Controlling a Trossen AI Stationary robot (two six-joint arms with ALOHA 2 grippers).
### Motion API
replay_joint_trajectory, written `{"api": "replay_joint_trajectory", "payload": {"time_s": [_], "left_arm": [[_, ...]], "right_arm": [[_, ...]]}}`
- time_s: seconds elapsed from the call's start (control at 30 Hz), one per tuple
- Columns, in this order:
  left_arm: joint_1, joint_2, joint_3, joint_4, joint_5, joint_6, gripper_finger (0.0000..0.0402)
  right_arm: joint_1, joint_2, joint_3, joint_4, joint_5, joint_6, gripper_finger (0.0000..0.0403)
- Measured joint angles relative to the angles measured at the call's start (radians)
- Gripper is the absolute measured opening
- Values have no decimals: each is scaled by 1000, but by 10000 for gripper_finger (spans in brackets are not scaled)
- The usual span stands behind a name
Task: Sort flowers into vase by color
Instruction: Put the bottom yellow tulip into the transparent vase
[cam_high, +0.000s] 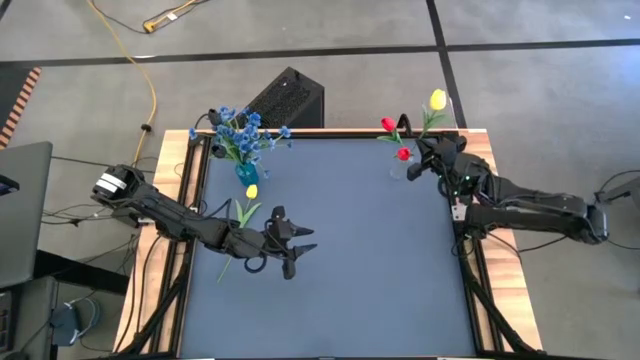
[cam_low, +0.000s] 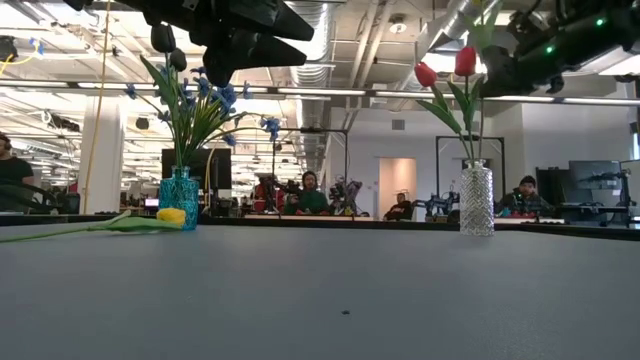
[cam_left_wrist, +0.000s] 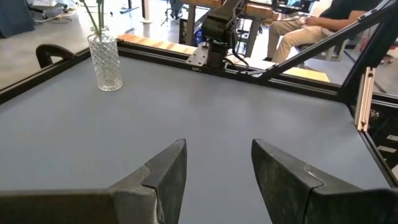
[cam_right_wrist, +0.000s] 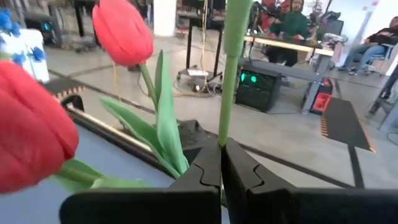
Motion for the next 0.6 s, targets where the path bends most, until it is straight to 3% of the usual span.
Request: {"api": "replay_joint_trajectory", "payload": {"time_s": [0.33, 0.6], "left_arm": [[3, 0, 0, 1, -10, -6, 169], [15, 0, 0, 2, -15, -3, 169]], "right_arm": [[-40, 0, -84, 81, -31, 26, 27], [-39, 6, -102, 70, -93, 53, 59]]}}
